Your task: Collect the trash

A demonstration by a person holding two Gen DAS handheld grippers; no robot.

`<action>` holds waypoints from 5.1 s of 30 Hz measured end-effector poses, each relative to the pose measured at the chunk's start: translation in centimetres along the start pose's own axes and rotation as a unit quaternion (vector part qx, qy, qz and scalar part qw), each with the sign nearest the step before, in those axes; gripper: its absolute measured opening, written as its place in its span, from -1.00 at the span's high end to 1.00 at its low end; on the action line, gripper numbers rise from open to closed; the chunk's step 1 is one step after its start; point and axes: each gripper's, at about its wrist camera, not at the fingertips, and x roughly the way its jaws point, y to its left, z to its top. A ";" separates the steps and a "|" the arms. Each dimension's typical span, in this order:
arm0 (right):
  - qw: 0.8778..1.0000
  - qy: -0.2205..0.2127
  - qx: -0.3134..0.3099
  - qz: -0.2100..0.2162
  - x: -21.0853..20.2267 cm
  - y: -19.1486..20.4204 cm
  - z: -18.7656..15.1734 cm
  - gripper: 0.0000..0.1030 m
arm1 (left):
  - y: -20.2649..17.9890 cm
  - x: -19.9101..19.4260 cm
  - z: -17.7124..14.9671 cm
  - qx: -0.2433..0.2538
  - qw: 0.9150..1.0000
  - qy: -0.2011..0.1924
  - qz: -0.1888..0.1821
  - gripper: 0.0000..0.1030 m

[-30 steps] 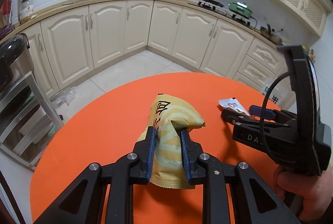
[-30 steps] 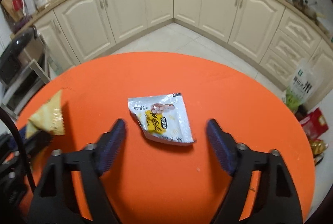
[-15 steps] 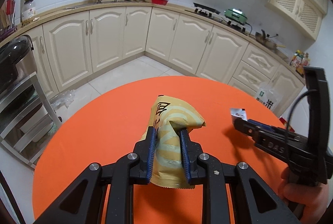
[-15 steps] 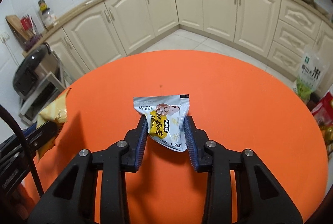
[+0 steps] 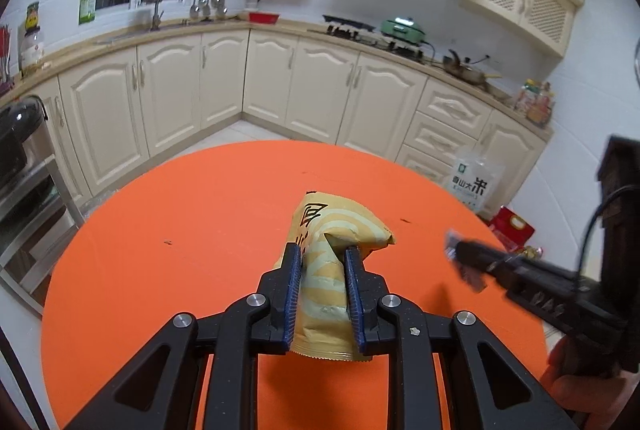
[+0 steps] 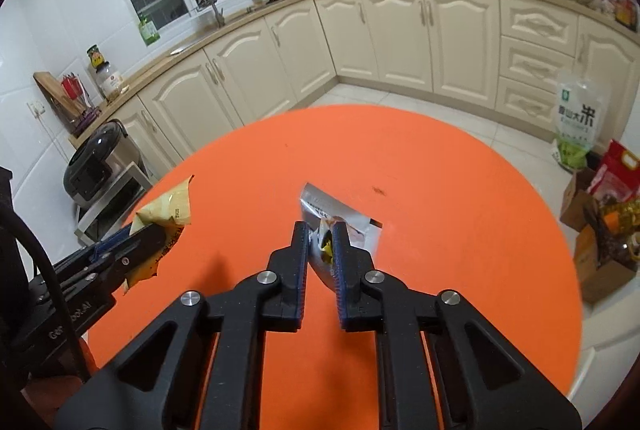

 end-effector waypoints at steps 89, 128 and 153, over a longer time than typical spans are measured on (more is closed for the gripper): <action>0.992 -0.108 0.064 -0.001 -15.4 -8.9 -4.4 0.79 | -8.0 -12.9 -4.2 0.111 0.986 0.012 -0.127 0.65; 0.918 -0.054 0.365 -0.147 -12.3 -46.6 -18.2 -0.88 | -44.0 14.6 -9.6 0.234 0.934 0.230 -0.140 -0.75; 0.949 -0.172 0.211 -0.156 -26.4 -16.4 -8.7 -1.00 | -18.4 -22.7 -12.8 0.138 0.988 -0.044 -0.058 -0.98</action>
